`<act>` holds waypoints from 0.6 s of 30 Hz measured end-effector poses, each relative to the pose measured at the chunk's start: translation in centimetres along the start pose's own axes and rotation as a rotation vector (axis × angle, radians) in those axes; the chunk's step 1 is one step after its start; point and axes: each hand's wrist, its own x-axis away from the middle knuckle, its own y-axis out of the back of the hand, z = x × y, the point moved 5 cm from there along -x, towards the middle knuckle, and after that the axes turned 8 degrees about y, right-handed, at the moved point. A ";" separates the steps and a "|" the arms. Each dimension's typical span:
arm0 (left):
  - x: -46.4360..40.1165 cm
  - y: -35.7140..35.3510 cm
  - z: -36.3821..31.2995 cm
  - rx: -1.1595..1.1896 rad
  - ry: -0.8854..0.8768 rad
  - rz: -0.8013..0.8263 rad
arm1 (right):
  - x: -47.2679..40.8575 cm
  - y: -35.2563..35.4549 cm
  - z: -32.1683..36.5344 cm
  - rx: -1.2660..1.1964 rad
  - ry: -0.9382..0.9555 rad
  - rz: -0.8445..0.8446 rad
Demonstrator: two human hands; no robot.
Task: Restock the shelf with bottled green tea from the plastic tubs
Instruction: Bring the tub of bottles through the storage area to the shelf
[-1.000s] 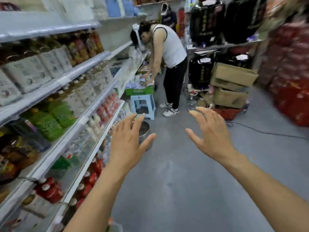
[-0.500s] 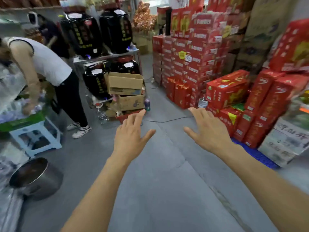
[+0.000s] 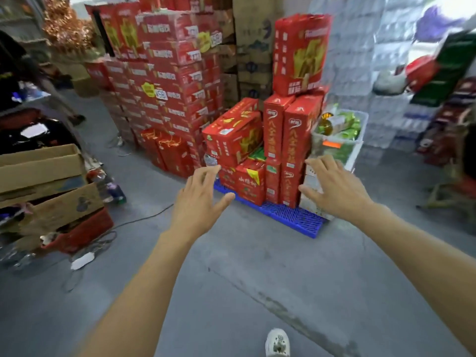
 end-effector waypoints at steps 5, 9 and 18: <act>-10.6 -7.1 -4.5 0.108 -0.009 0.111 | -7.0 -1.7 -9.5 -0.005 -0.136 0.071; -18.2 -11.9 -9.4 0.134 -0.041 0.190 | -11.1 -2.2 -16.6 0.015 -0.222 0.108; -30.1 -22.1 -19.9 0.126 -0.012 0.302 | -18.6 -5.2 -33.8 0.074 -0.252 0.198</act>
